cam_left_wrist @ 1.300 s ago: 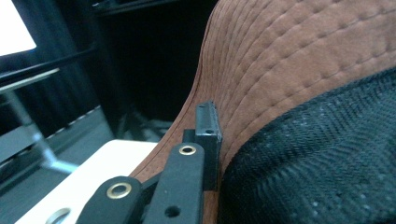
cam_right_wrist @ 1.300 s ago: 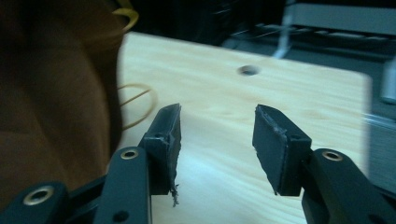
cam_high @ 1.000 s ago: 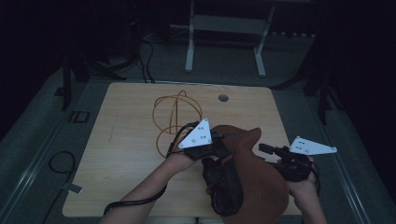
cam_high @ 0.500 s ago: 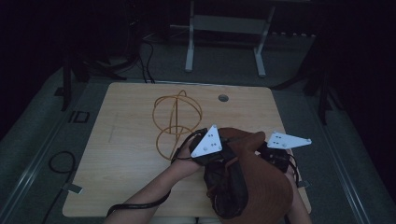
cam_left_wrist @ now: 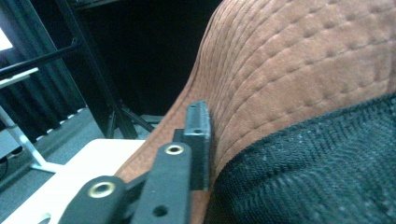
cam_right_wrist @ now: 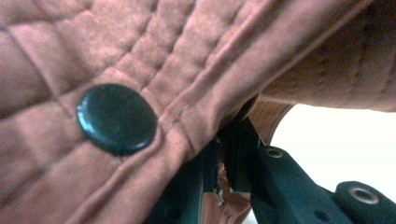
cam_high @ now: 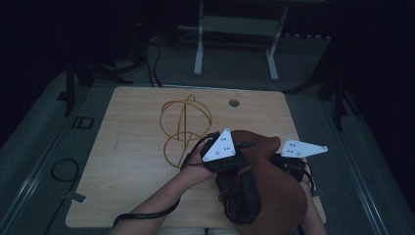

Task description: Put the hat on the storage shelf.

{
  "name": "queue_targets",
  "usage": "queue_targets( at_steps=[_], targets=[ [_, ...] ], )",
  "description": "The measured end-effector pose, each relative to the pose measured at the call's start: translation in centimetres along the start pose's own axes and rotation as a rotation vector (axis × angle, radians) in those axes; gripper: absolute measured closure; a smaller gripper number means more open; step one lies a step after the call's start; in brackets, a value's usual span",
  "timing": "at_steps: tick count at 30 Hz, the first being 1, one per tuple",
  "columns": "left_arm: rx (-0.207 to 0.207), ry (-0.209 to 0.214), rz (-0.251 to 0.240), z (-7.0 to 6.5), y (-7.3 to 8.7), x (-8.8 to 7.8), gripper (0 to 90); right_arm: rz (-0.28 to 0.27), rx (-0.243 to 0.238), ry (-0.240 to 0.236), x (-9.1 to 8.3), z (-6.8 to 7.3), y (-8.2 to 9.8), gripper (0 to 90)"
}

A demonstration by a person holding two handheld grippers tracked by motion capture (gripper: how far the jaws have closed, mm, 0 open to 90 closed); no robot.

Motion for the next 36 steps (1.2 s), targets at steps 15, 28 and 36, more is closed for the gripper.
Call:
queue_targets(
  at_steps=[15,28,36],
  targets=[
    [-0.076,-0.028,0.026,1.4,0.1,-3.1,57.3,-0.061,-0.004,0.061,-2.2,-0.7,-1.6,87.5],
    [-0.126,-0.069,0.092,1.0,3.3,-6.3,58.6,-0.115,0.017,0.182,-4.1,-4.5,-4.6,87.5],
    [-0.173,-0.076,0.152,0.2,6.9,-8.3,59.6,-0.126,0.029,0.219,-3.5,-6.3,-6.3,87.5]
  ],
)
Point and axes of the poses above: each handheld gripper's, and its own axes: x roughly forward along the jaws, y roughly out of its underside, z roughly to its left, the point moved 6 cm from there along x, roughly forward along the jaws, and after that the axes turned 1 degree about z, right-handed, at the moved point
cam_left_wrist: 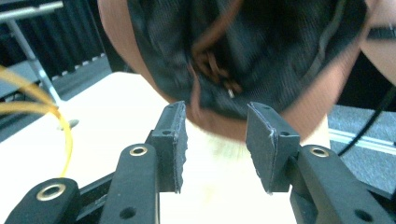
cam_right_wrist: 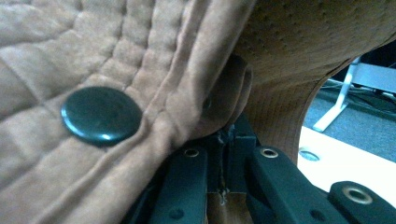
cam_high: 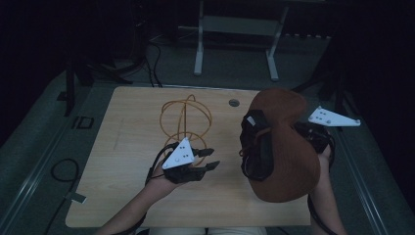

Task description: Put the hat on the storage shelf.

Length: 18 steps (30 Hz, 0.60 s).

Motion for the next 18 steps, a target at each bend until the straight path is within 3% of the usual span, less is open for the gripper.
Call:
queue_targets(
  at_steps=[4,10,12,13,16,18],
  targets=[
    [-0.025,-0.016,0.042,0.2,2.8,-0.8,59.7,0.003,0.007,0.013,1.1,-0.9,-0.9,87.4],
    [-0.061,-0.042,0.073,0.7,5.5,-1.9,59.7,-0.008,0.023,0.024,2.3,-1.8,-2.0,87.4],
    [-0.073,-0.081,0.094,1.1,7.3,-2.8,59.6,-0.005,0.02,0.034,3.2,-2.2,-2.5,87.4],
    [-0.073,-0.081,0.094,1.1,7.3,-2.8,59.7,-0.005,0.02,0.034,3.2,-2.2,-2.5,87.4],
    [-0.116,-0.122,0.127,1.8,9.9,-4.2,59.6,0.003,0.021,0.044,4.5,-2.5,-3.0,87.4],
    [-0.13,-0.133,0.134,1.9,10.6,-4.6,59.6,0.001,0.025,0.044,4.7,-2.6,-3.1,87.4]
  ],
)
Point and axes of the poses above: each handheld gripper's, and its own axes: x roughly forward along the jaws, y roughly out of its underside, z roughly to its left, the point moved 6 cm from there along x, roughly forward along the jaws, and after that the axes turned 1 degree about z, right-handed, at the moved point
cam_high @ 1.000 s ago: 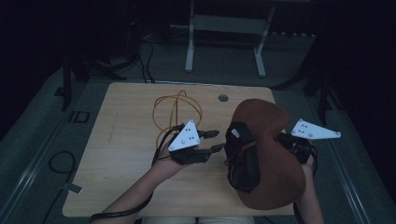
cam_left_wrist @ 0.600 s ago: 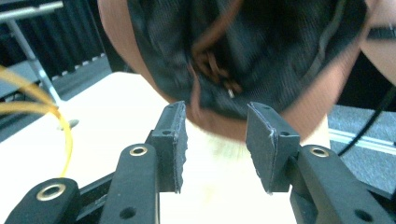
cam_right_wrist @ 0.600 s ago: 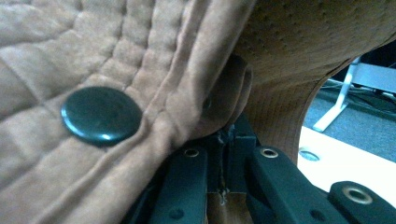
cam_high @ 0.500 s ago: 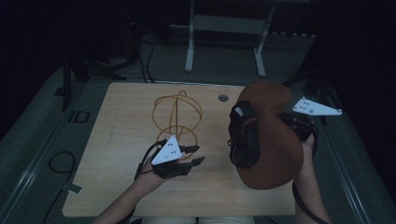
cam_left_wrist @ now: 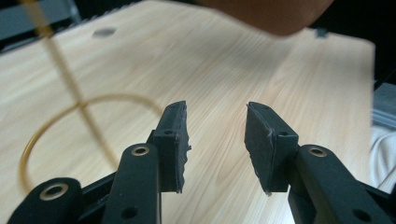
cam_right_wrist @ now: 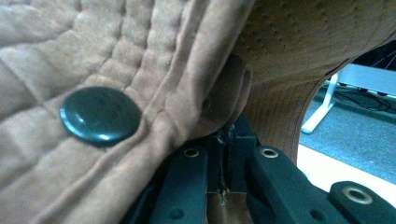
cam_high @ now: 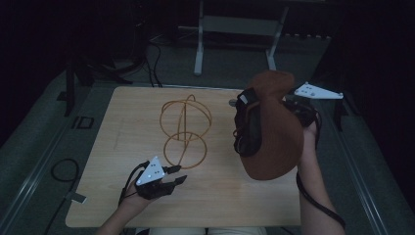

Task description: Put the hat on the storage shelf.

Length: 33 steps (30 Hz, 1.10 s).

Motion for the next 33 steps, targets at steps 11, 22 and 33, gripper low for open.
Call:
queue_targets(
  at_steps=[11,22,33],
  targets=[
    [-0.099,-0.138,0.0,3.2,5.1,-3.1,58.9,0.043,0.009,0.014,3.8,-0.5,-0.2,87.4],
    [-0.217,-0.298,0.011,6.1,7.7,-5.6,24.1,0.031,-0.017,0.049,6.9,-0.2,-2.6,87.3],
    [-0.262,-0.37,-0.005,7.0,8.8,-6.5,6.1,0.037,0.031,0.029,11.6,2.3,-3.0,87.3]
  ],
)
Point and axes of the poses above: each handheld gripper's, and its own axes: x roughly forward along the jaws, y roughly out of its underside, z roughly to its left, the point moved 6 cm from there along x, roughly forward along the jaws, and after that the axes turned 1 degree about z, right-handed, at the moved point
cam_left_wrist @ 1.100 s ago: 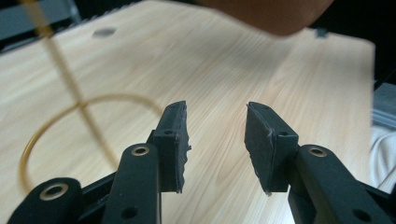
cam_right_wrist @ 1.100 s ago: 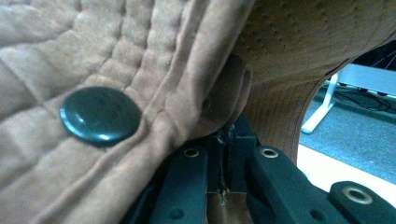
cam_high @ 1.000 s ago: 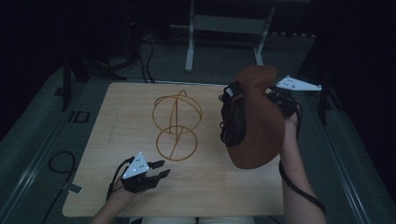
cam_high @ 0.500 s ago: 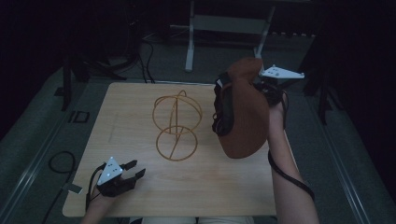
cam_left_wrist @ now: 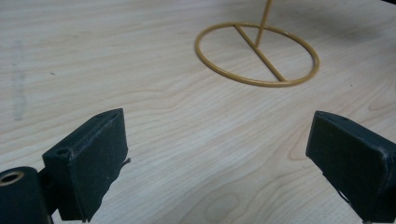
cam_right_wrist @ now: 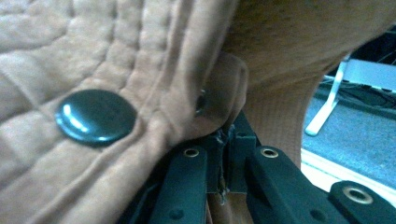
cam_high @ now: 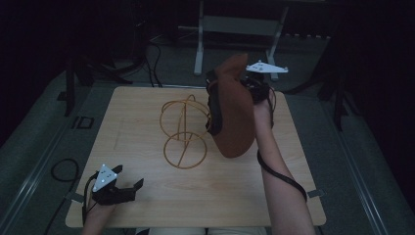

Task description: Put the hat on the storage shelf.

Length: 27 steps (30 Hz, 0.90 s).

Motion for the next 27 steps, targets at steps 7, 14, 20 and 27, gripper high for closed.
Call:
queue_targets(
  at_steps=[7,14,20,27],
  targets=[
    [-0.025,0.001,-0.008,0.5,0.2,-0.2,6.8,0.029,-0.013,-0.08,2.0,3.2,-0.7,87.2],
    [-0.034,0.004,-0.009,0.6,0.2,-0.2,7.2,0.073,-0.066,-0.153,2.8,6.1,-1.8,86.9],
    [-0.05,0.01,-0.016,0.6,0.3,-0.2,10.5,0.132,-0.132,-0.205,4.1,8.6,-1.7,85.7],
    [-0.051,0.001,-0.025,0.7,0.2,-0.3,10.5,0.194,-0.192,-0.234,5.7,10.9,-0.5,74.2]
  ],
)
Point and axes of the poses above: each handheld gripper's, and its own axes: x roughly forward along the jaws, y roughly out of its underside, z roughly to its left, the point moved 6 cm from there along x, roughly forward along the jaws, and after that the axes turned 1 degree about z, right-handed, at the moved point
